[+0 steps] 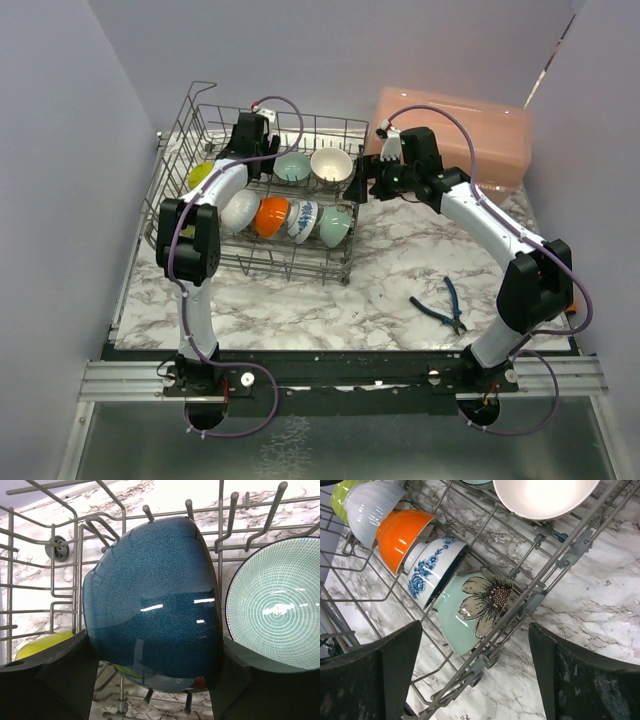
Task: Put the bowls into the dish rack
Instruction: Place the bowl in the dish rack.
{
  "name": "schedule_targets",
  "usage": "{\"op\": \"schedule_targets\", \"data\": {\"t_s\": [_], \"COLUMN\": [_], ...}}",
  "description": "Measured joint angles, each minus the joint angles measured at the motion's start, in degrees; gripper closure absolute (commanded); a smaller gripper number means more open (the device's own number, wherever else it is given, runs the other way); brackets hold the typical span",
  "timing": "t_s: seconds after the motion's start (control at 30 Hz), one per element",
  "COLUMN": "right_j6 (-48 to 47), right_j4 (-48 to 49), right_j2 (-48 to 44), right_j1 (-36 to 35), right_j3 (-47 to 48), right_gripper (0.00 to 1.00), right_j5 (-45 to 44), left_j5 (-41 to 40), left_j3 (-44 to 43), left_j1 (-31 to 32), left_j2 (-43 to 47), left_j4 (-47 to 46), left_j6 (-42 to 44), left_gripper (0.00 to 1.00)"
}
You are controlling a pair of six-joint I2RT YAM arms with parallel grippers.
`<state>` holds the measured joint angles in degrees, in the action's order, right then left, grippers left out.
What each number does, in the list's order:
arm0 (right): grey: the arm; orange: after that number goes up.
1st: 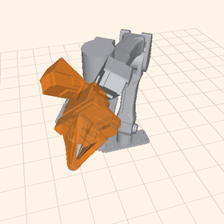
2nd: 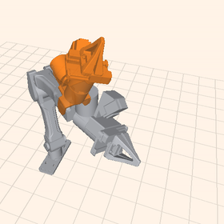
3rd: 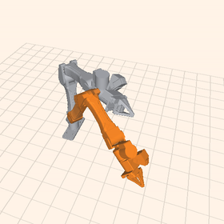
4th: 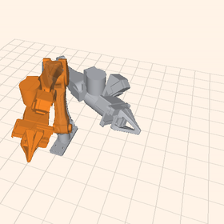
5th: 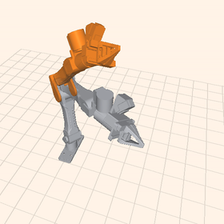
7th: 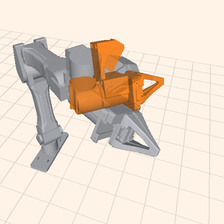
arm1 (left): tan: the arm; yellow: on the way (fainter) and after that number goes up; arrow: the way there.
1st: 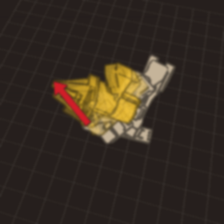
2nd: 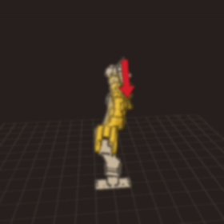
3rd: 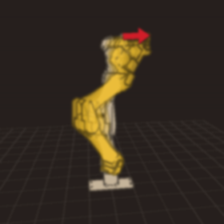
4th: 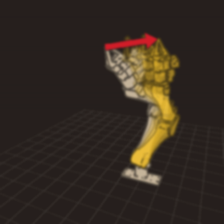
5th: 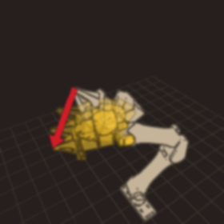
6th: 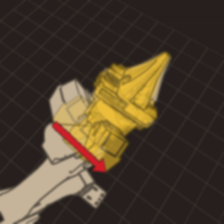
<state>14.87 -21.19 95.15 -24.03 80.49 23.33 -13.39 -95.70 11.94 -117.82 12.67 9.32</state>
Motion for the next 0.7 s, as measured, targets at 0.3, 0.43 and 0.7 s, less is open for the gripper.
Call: {"op": "schedule_targets", "data": {"t_s": [0.3, 0.43, 0.7], "right_j6": [-0.70, -1.05, -1.42], "right_j4": [-1.18, -1.57, -1.97], "right_j2": [0.11, 0.13, 0.98], "right_j1": [0.00, 0.00, 0.00], "right_j3": [0.00, 0.02, 0.02], "right_gripper": [0.09, 0.09, 0.09], "right_j5": [-0.24, -0.37, -0.42], "left_j5": [1.64, 1.55, 1.73], "left_j3": [-3.54, -5.46, -6.45], "left_j1": [-0.87, -2.27, -4.79], "left_j2": [-2.86, -4.15, -6.93], "left_j4": [1.57, -0.26, -2.80], "left_j6": [-0.70, -0.50, 0.04], "left_gripper": [1.00, 1.00, 1.00]}}
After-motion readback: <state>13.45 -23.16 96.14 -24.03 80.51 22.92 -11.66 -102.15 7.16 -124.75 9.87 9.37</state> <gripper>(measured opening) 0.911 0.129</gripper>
